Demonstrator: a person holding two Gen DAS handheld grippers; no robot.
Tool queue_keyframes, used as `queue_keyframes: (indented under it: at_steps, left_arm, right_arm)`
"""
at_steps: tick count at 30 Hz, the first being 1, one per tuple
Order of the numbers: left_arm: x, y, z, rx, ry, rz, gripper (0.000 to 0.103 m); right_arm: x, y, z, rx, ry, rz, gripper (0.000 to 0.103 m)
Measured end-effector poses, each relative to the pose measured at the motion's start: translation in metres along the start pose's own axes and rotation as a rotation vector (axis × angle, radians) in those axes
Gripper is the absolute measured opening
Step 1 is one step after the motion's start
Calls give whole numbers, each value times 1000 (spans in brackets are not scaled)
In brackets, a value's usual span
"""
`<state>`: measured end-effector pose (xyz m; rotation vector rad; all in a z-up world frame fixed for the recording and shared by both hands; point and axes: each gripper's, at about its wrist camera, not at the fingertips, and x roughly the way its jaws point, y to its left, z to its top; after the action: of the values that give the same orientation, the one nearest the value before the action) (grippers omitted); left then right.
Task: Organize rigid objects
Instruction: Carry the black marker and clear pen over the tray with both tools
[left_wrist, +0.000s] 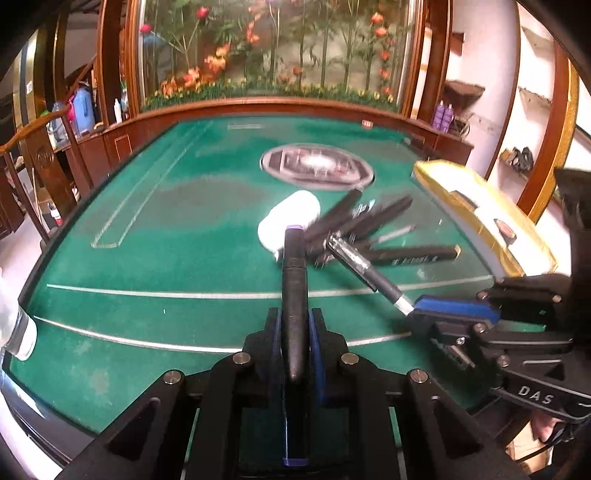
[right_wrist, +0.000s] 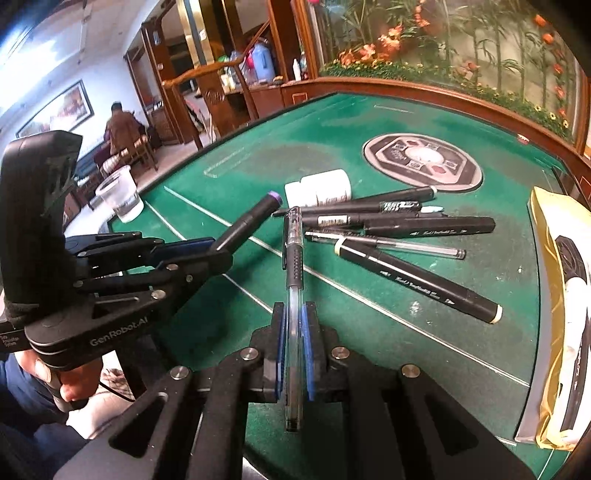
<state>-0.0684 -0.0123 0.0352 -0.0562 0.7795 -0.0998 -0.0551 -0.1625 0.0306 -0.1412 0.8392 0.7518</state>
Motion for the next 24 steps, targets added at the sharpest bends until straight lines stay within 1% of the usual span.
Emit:
queue_keyframes:
  at_steps: [2,5,9,17,20,24]
  left_arm:
    - [-1,-1,4,-9,-6,-15,15]
    - [-2,-6,9,-16,-11,-13,15]
    - [-7,-12,12,-18,-35,-26,15]
    - [-23,-20,10,-18,-43,-75,15]
    - [-30,-24,11,-5,-57,-73,15]
    - [-30,-24,15,-3,-56,-75,15]
  right_arm:
    - [-5,-5,0,21,-22,2,8]
    - [-9,-16,1,71,-49,5,8]
    - [-13,-25,1,120,-57,2,8]
    - [-29,-21,-4,159,-81,-3,8]
    - [-36,-21,-4,174,-96,-7,8]
    - [-46,-27,-3,199,-124,-4,8]
